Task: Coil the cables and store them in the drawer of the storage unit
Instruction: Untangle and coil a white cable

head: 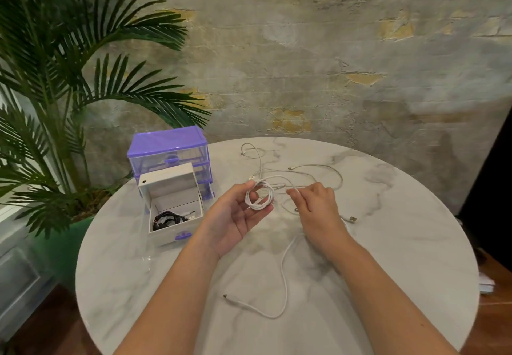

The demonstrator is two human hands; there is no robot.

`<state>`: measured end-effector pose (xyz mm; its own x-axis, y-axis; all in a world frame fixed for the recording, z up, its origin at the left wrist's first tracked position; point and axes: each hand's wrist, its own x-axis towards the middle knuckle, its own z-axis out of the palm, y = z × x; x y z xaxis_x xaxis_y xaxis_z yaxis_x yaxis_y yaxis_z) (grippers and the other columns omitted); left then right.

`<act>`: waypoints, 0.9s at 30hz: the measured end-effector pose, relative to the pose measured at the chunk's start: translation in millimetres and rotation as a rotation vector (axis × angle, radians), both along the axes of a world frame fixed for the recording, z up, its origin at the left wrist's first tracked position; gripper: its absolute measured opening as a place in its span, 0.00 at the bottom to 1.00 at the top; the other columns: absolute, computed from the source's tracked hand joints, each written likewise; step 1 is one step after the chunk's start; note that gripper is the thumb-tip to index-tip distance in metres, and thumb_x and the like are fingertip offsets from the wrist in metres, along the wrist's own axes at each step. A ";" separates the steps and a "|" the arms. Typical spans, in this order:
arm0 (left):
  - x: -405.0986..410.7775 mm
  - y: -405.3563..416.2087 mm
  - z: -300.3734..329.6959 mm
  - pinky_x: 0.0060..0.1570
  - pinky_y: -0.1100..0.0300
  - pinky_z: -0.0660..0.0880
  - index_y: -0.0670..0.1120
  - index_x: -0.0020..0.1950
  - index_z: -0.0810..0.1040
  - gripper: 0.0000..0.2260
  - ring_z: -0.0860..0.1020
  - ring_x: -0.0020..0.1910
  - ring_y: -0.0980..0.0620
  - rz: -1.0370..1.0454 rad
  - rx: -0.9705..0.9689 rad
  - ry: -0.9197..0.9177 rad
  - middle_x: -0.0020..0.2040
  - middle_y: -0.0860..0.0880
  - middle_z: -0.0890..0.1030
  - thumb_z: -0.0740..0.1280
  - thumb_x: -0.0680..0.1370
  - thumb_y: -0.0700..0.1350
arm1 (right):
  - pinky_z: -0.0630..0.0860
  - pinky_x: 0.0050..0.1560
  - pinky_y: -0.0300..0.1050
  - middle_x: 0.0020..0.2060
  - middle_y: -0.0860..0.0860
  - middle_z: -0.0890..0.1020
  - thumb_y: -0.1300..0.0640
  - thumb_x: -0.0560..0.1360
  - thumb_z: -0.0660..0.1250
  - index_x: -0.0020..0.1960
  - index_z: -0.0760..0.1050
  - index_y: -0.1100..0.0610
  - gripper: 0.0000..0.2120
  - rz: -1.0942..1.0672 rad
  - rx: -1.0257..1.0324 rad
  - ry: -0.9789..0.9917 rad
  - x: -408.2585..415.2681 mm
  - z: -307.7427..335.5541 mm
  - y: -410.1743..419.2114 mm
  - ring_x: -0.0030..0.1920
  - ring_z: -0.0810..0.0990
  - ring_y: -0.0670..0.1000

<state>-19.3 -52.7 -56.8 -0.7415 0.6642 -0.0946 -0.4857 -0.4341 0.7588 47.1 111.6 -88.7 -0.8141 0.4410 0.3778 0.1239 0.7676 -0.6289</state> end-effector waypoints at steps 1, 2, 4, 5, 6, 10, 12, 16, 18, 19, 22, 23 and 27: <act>0.1 -0.8 0.4 0.43 0.55 0.82 0.36 0.57 0.78 0.18 0.84 0.41 0.47 -0.005 0.018 -0.012 0.35 0.47 0.77 0.69 0.70 0.42 | 0.63 0.60 0.47 0.53 0.50 0.72 0.47 0.83 0.53 0.54 0.80 0.52 0.17 -0.049 0.080 -0.091 0.9 -1.9 2.6 0.57 0.66 0.55; -0.4 -1.9 0.7 0.43 0.55 0.82 0.36 0.55 0.78 0.16 0.84 0.42 0.47 -0.006 0.035 -0.025 0.37 0.46 0.77 0.69 0.70 0.42 | 0.62 0.60 0.47 0.56 0.50 0.72 0.47 0.83 0.52 0.57 0.79 0.51 0.17 -0.094 0.155 -0.159 1.6 -3.5 4.6 0.58 0.65 0.55; -2.8 -4.5 0.5 0.44 0.55 0.82 0.36 0.55 0.79 0.15 0.84 0.44 0.46 0.003 0.065 -0.043 0.42 0.44 0.78 0.69 0.71 0.41 | 0.58 0.56 0.46 0.58 0.49 0.70 0.48 0.84 0.52 0.62 0.77 0.48 0.17 -0.160 0.246 -0.202 3.1 -5.3 7.7 0.58 0.64 0.54; -4.1 -5.6 0.2 0.44 0.55 0.82 0.36 0.56 0.79 0.15 0.84 0.44 0.46 0.008 0.076 -0.048 0.44 0.44 0.77 0.69 0.71 0.41 | 0.58 0.55 0.46 0.58 0.49 0.70 0.49 0.84 0.52 0.63 0.76 0.48 0.17 -0.180 0.262 -0.195 4.1 -5.0 9.4 0.58 0.63 0.54; -4.8 -6.3 0.0 0.44 0.55 0.82 0.36 0.57 0.79 0.16 0.84 0.45 0.46 0.013 0.081 -0.046 0.43 0.44 0.77 0.69 0.71 0.41 | 0.58 0.55 0.45 0.57 0.49 0.70 0.50 0.84 0.53 0.64 0.77 0.47 0.16 -0.190 0.265 -0.181 4.8 -4.4 10.9 0.58 0.64 0.54; -3.7 -4.4 -1.7 0.45 0.54 0.82 0.36 0.59 0.77 0.19 0.84 0.44 0.46 0.012 -0.003 0.027 0.40 0.45 0.81 0.69 0.70 0.41 | 0.61 0.57 0.47 0.54 0.49 0.74 0.50 0.82 0.56 0.58 0.80 0.46 0.15 -0.142 0.165 -0.155 5.2 0.2 11.4 0.57 0.68 0.53; -3.2 -2.8 -2.7 0.44 0.55 0.82 0.35 0.60 0.77 0.18 0.84 0.44 0.46 0.019 -0.028 0.033 0.43 0.45 0.81 0.68 0.72 0.41 | 0.60 0.56 0.47 0.53 0.46 0.76 0.52 0.80 0.58 0.54 0.80 0.44 0.12 -0.101 0.137 -0.170 5.1 0.9 7.8 0.58 0.71 0.51; -5.3 -2.7 -4.7 0.44 0.54 0.82 0.36 0.59 0.78 0.14 0.84 0.44 0.47 0.041 -0.052 0.028 0.45 0.45 0.81 0.67 0.75 0.40 | 0.61 0.56 0.47 0.50 0.45 0.79 0.51 0.80 0.60 0.54 0.81 0.45 0.11 -0.085 0.141 -0.142 3.0 -0.5 7.0 0.55 0.76 0.48; -4.4 -1.3 -6.4 0.47 0.53 0.82 0.37 0.56 0.80 0.11 0.84 0.45 0.47 0.040 -0.083 0.045 0.44 0.45 0.82 0.68 0.75 0.40 | 0.68 0.56 0.44 0.46 0.44 0.82 0.54 0.79 0.63 0.51 0.82 0.48 0.09 -0.074 -0.061 0.042 3.9 4.5 4.9 0.46 0.77 0.41; -3.9 -0.2 -7.5 0.48 0.53 0.82 0.38 0.55 0.81 0.10 0.84 0.45 0.47 0.042 -0.106 0.060 0.44 0.45 0.83 0.68 0.76 0.39 | 0.71 0.51 0.39 0.43 0.43 0.82 0.56 0.79 0.64 0.50 0.83 0.50 0.09 -0.051 -0.224 0.149 5.0 7.5 3.3 0.40 0.77 0.39; -1.3 3.7 -9.6 0.48 0.53 0.82 0.40 0.50 0.83 0.06 0.83 0.48 0.48 0.062 -0.171 0.096 0.43 0.44 0.83 0.69 0.76 0.40 | 0.73 0.43 0.36 0.41 0.46 0.84 0.60 0.78 0.65 0.49 0.83 0.56 0.08 0.075 -0.664 0.281 9.8 17.6 -2.2 0.36 0.78 0.43; -0.8 4.4 -10.0 0.47 0.53 0.82 0.40 0.49 0.83 0.06 0.83 0.47 0.49 0.069 -0.185 0.104 0.43 0.44 0.83 0.69 0.76 0.40 | 0.74 0.46 0.39 0.43 0.48 0.85 0.60 0.79 0.65 0.49 0.83 0.57 0.08 0.119 -0.770 0.285 10.4 19.1 -2.8 0.38 0.80 0.47; 1.2 6.1 -10.1 0.45 0.56 0.82 0.39 0.54 0.83 0.09 0.82 0.43 0.53 0.062 -0.197 0.131 0.44 0.44 0.82 0.69 0.76 0.40 | 0.77 0.48 0.43 0.46 0.55 0.86 0.59 0.80 0.63 0.52 0.80 0.58 0.07 0.271 -1.054 0.284 10.8 19.8 -4.3 0.41 0.84 0.49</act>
<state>-18.0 -46.6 -66.9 -0.7948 0.5953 -0.1185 -0.3549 -0.2975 0.8863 57.9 107.3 -68.9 -0.8753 0.4714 0.1077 -0.2173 -0.1846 -0.9585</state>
